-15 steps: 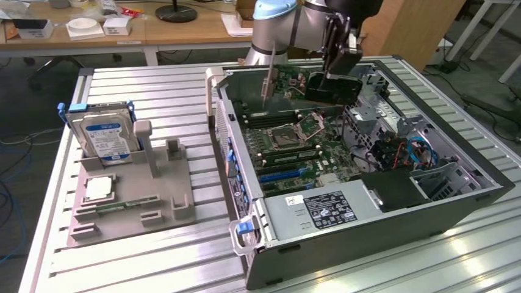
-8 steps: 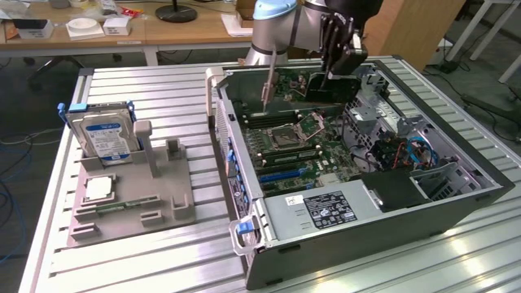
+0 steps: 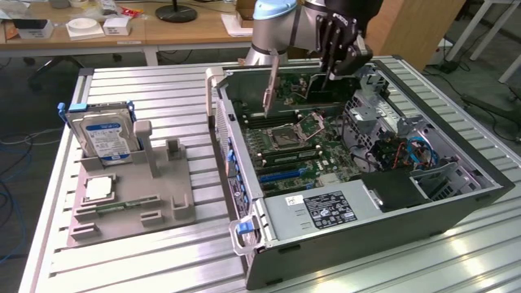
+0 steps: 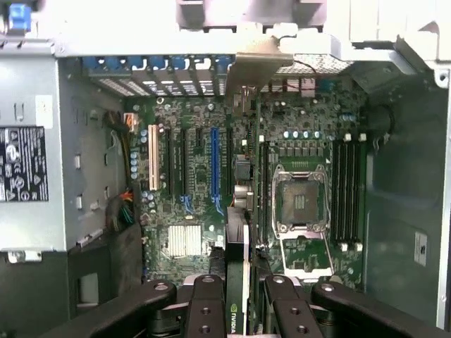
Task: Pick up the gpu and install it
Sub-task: 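Insert the gpu into the slot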
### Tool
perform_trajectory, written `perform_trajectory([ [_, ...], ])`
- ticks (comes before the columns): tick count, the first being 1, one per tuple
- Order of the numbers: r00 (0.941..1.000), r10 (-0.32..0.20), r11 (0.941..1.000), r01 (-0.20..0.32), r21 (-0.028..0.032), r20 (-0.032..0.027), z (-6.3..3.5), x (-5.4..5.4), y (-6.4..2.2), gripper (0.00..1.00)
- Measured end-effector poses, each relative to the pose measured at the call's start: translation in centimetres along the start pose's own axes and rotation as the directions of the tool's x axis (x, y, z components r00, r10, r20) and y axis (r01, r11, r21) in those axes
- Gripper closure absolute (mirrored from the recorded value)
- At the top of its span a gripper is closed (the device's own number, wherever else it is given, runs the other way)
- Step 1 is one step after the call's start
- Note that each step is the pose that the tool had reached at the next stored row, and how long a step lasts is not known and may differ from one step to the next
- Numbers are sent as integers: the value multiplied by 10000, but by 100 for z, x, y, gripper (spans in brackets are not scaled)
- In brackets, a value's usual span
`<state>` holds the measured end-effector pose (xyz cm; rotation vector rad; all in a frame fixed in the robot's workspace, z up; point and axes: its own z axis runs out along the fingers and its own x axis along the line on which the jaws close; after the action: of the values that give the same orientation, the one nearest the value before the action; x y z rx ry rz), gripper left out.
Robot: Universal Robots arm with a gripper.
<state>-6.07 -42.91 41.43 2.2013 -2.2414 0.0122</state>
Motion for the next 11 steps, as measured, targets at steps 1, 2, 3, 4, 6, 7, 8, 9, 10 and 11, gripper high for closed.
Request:
perform_trajectory([
  [1,9998,-178,9998,178,5,1,4,0,0,74],
  [2,9994,-345,9994,345,19,1,8,0,0,74],
  [3,9987,-503,9987,503,44,2,15,0,1,74],
  [4,9980,-630,9980,630,76,0,19,0,1,74],
  [6,9974,-723,9971,723,231,-7,24,0,0,74],
  [7,9974,-723,9969,723,326,-10,29,0,0,74],
  [8,9974,-723,9966,723,407,-16,33,0,0,74],
  [9,9974,-722,9964,722,439,-17,40,0,0,74],
  [10,9975,-706,9965,706,440,-17,48,0,0,74],
  [11,9979,-649,9969,649,439,-18,54,0,0,74],
])
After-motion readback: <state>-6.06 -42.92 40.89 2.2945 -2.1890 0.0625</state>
